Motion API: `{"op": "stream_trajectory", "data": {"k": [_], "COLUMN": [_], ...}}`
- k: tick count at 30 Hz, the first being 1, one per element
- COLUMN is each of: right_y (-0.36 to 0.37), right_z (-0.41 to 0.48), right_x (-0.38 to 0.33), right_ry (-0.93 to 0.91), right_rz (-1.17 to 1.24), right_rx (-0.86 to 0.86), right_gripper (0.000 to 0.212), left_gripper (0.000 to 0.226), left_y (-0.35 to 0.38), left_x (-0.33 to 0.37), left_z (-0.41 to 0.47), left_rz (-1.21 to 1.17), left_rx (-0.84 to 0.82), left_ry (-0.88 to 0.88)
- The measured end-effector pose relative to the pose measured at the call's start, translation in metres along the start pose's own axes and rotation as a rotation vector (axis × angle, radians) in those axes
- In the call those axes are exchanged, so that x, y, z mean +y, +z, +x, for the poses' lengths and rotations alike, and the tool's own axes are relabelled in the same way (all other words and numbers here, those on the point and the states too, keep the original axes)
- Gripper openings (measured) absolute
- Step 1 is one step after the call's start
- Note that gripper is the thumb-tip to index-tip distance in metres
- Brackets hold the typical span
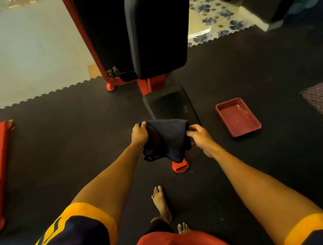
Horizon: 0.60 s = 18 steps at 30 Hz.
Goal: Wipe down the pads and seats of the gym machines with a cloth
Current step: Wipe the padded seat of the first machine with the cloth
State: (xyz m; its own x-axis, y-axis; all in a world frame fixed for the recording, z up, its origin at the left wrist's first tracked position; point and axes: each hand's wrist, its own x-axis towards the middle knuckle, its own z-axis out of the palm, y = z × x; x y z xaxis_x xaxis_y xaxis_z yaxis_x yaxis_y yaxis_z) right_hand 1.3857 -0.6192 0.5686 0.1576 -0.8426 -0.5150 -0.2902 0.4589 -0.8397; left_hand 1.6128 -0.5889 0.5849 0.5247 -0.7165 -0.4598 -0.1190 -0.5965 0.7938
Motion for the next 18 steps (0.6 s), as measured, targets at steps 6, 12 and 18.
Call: {"op": "stream_trajectory", "data": {"k": [6, 12, 18], "right_y": [0.009, -0.001, -0.011], "right_z": [0.05, 0.121, 0.203], "right_x": [-0.027, -0.059, -0.09], "right_ry": [0.07, 0.011, -0.233], "right_rz": [0.003, -0.331, -0.831], "right_rx": [0.042, 0.269, 0.13], "right_gripper": [0.063, 0.046, 0.052], "left_gripper": [0.043, 0.056, 0.06], "left_y": [0.038, 0.062, 0.076], "left_x": [0.025, 0.021, 0.002], "left_z": [0.071, 0.119, 0.137], "left_rz": [-0.13, 0.001, 0.624], "left_rx": [-0.074, -0.219, -0.341], "left_ry": [-0.067, -0.172, 0.109]}}
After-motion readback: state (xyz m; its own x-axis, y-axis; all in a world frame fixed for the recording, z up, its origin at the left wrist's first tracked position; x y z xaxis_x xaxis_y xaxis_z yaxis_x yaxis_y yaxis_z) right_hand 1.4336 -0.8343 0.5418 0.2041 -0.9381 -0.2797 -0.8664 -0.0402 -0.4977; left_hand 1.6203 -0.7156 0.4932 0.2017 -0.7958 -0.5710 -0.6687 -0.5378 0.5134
